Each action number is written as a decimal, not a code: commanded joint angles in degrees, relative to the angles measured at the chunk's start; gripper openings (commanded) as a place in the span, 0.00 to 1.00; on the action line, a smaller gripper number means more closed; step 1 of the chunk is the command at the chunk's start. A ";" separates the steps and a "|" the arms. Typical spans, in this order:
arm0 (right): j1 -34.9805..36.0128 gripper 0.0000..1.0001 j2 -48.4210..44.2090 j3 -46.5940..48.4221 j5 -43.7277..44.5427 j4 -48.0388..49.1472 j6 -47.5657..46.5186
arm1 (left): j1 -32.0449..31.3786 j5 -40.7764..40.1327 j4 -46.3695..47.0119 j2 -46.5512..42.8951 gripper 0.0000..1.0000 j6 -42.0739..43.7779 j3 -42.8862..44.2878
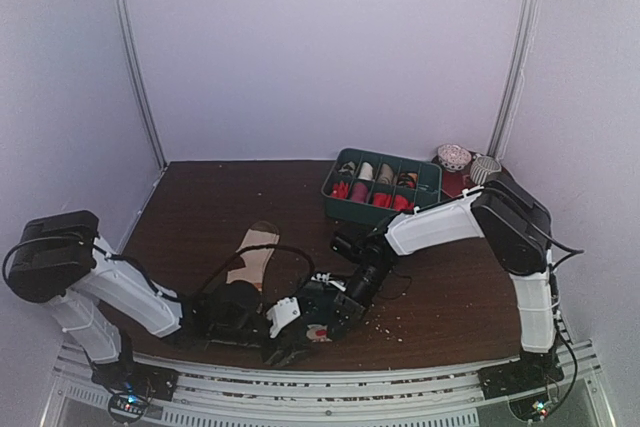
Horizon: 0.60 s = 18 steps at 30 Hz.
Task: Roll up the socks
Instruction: Roll the sock at the center of the board.
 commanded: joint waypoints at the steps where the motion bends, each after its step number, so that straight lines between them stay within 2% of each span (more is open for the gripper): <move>1: -0.34 0.04 3.86 -1.43 5.31 -5.01 -0.37 | -0.36 0.44 3.86 2.65 0.65 0.42 1.68; 6: -0.31 0.04 3.82 -1.52 5.40 -4.99 -0.56 | -0.36 -0.68 4.86 4.93 0.60 -0.05 2.09; 7: -0.39 0.04 3.84 -1.52 5.39 -4.91 -0.58 | -0.36 -0.66 5.08 5.25 0.57 -0.13 2.22; 14: -0.33 0.04 3.10 -1.73 4.86 -3.99 -0.09 | -0.36 -0.88 3.68 6.66 0.05 -1.05 2.83; 15: -0.32 0.04 2.72 -1.86 4.89 -3.71 0.11 | -0.36 -0.93 3.64 6.71 0.00 -1.26 2.62; 18: -0.28 0.07 1.53 -2.10 4.21 -2.52 0.26 | -0.36 -1.29 3.17 6.59 0.00 -2.86 2.02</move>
